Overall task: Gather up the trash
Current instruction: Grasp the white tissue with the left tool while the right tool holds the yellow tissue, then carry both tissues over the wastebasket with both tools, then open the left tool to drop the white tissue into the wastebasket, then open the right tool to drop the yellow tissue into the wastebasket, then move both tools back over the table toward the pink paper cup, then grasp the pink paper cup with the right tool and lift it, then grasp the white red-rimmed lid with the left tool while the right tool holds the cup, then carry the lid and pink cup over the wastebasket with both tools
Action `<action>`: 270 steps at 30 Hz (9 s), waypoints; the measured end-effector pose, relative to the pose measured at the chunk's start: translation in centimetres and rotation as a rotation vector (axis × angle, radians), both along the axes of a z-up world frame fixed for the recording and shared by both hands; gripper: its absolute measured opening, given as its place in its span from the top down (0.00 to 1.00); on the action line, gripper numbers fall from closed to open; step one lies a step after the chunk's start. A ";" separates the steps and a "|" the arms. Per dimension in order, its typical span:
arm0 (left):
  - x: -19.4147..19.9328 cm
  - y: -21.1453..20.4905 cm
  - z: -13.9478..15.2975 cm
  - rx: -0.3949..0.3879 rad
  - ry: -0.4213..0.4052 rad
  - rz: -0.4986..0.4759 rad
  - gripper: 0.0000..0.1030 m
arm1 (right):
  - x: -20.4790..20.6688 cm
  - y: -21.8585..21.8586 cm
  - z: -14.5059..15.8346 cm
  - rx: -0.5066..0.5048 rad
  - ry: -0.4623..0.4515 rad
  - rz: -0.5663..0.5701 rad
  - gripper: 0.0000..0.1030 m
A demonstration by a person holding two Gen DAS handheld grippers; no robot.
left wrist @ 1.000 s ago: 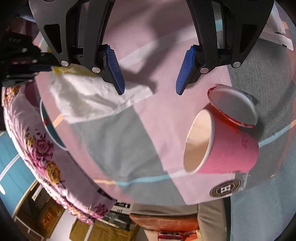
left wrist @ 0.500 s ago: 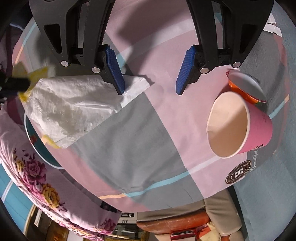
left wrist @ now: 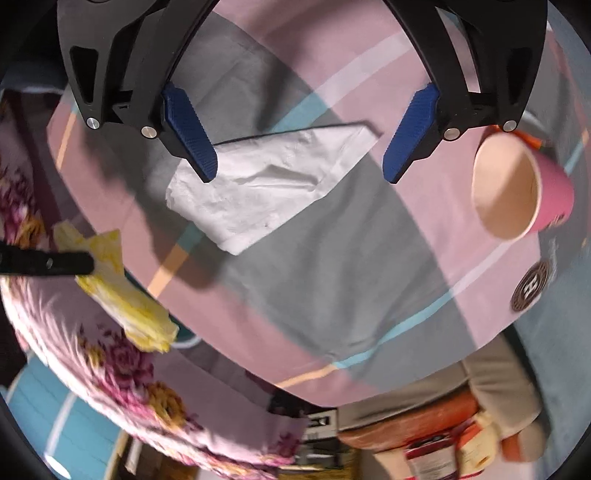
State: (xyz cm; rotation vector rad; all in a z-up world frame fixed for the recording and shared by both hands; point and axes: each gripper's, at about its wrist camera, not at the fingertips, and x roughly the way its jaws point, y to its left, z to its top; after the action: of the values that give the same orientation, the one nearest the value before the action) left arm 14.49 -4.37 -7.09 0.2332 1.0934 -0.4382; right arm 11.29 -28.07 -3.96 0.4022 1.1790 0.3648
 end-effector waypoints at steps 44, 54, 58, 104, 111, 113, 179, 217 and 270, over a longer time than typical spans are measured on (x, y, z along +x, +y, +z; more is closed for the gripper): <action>1.5 -13.5 4.9 -0.171 -0.022 0.019 0.84 | -0.6 -10.0 2.9 -0.059 -0.141 -0.240 0.93; 2.7 -19.3 4.4 -0.163 0.003 -0.056 0.84 | -1.0 -14.6 2.6 -0.063 -0.140 -0.321 0.93; 2.9 -20.7 4.2 -0.160 0.011 -0.082 0.84 | -1.0 -15.5 2.4 -0.064 -0.136 -0.337 0.93; 4.0 -14.4 2.0 -0.193 0.074 0.048 0.09 | 2.6 -12.4 0.1 -0.139 -0.012 -0.339 0.31; 3.5 -12.2 2.3 -0.208 0.080 0.081 0.08 | 2.6 -11.5 0.2 -0.144 0.016 -0.352 0.25; 3.3 -11.6 2.5 -0.212 0.078 0.090 0.08 | 2.5 -11.0 0.3 -0.149 0.020 -0.348 0.25; -3.8 27.6 0.8 -0.266 -0.042 0.620 0.05 | 13.4 37.5 1.2 -0.400 -0.005 0.746 0.36; 1.5 21.1 -0.6 -0.254 0.044 0.521 0.35 | 11.0 23.8 -0.4 -0.315 0.072 0.423 0.38; 0.1 0.4 4.8 -0.058 -0.072 0.267 0.94 | 3.9 2.9 1.9 -0.038 -0.076 -0.008 0.38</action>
State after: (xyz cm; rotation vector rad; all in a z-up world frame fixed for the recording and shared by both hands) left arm 14.59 -4.01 -2.25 0.0500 1.0229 -0.2208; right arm 15.14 -25.14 -2.05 0.3567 1.1086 0.3475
